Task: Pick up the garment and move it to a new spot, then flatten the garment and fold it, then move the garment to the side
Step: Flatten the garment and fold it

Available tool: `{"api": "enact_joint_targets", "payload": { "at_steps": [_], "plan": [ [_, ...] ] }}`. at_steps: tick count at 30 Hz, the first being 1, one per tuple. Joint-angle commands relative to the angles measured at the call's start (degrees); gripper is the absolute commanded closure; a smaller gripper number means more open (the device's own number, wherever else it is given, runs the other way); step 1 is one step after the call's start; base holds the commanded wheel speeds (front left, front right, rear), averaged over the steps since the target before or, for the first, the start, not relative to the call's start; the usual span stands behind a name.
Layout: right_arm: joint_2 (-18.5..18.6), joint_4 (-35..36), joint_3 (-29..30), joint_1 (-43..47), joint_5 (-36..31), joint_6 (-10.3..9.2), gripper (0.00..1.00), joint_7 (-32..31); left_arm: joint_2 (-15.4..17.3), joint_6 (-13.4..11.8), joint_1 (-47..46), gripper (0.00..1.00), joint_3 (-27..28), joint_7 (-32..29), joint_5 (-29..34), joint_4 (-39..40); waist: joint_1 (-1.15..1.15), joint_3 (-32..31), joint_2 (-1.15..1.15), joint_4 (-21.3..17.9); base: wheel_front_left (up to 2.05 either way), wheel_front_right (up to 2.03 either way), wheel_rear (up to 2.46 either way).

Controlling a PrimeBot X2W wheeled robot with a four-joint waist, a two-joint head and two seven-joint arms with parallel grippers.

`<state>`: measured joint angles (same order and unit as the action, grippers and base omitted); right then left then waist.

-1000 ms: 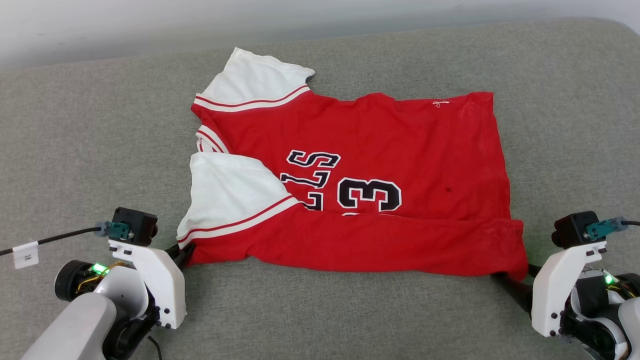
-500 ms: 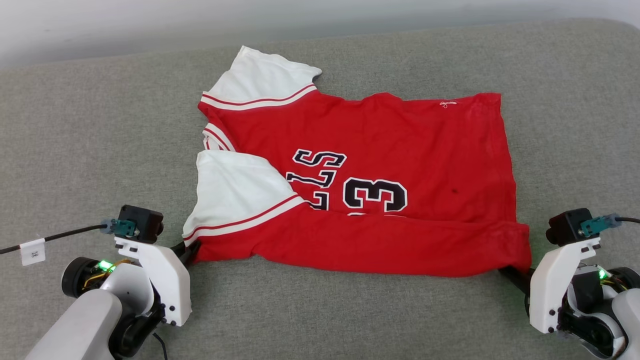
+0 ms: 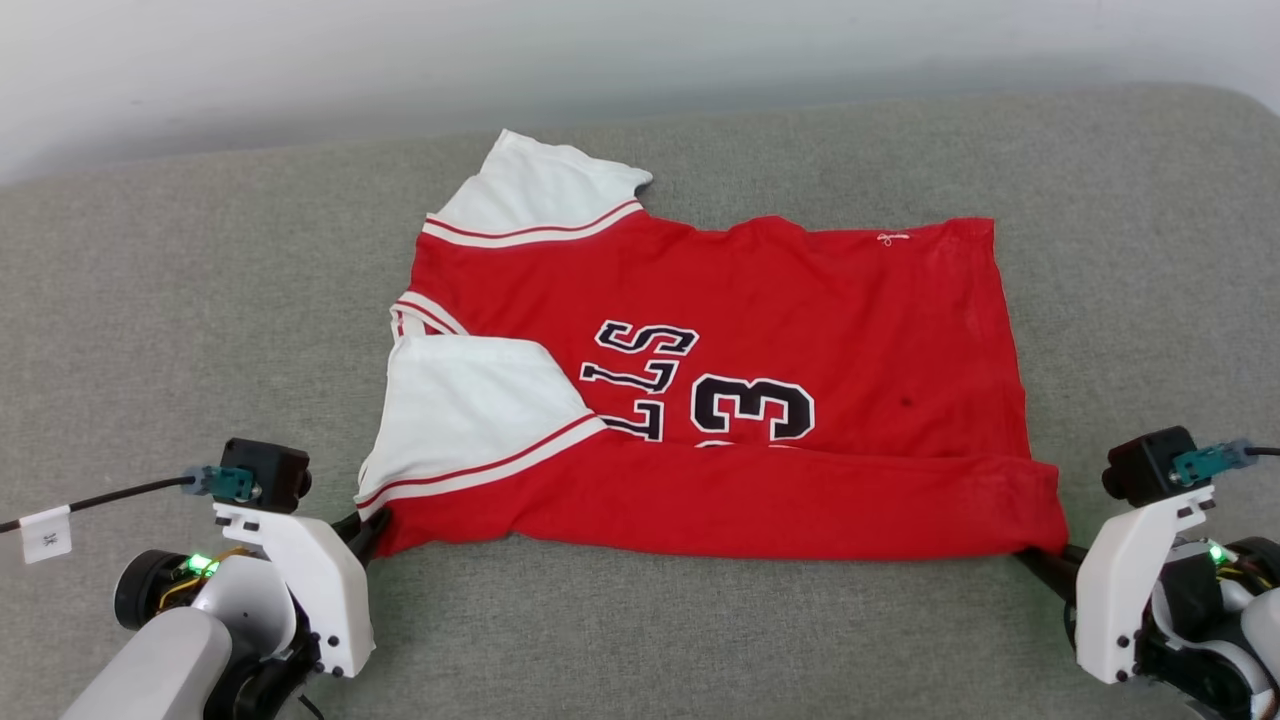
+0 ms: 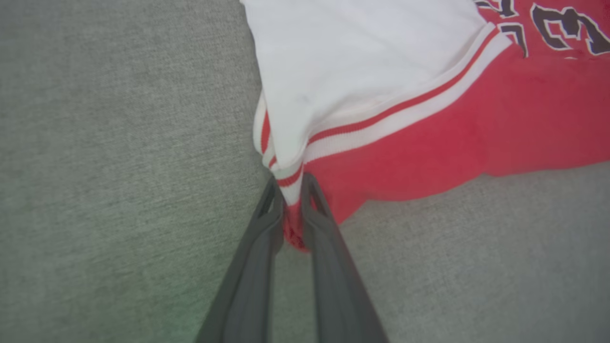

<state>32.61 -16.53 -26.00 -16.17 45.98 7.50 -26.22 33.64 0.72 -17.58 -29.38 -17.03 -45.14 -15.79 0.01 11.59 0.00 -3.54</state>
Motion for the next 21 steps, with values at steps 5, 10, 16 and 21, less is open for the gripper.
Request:
{"api": "enact_joint_targets", "payload": {
  "at_steps": [5, 10, 16, 21],
  "plan": [
    [2.12, 2.67, 0.92, 1.35, 0.88, -0.03, 1.00, -0.43, 0.95, -0.86, 2.06, 1.00, 0.78, -0.25, -1.00, 2.71, -0.01, -1.47, 0.00, 0.33, 0.00, 0.00, 0.00],
    [2.93, 5.03, 2.96, 2.97, 0.62, -0.03, 1.00, -1.07, 1.43, -1.59, 3.57, 1.00, 0.75, -0.71, -1.53, 5.34, -0.01, -2.76, 0.00, 0.37, 0.00, 0.00, 0.00],
    [3.18, 8.54, 6.33, 6.37, -0.70, -0.03, 1.00, -3.35, 2.74, -2.72, 6.31, 1.00, 1.30, -1.11, -2.51, 8.56, -0.01, -5.02, 0.00, 0.25, 0.00, 0.00, 0.00],
    [3.08, 11.28, 9.93, 10.21, -2.28, -0.04, 1.00, -5.83, 3.93, -3.82, 9.64, 1.00, 1.31, -1.72, -3.17, 11.65, -0.01, -7.17, 0.00, 0.33, 0.00, 0.00, 0.00]
  ]
}}
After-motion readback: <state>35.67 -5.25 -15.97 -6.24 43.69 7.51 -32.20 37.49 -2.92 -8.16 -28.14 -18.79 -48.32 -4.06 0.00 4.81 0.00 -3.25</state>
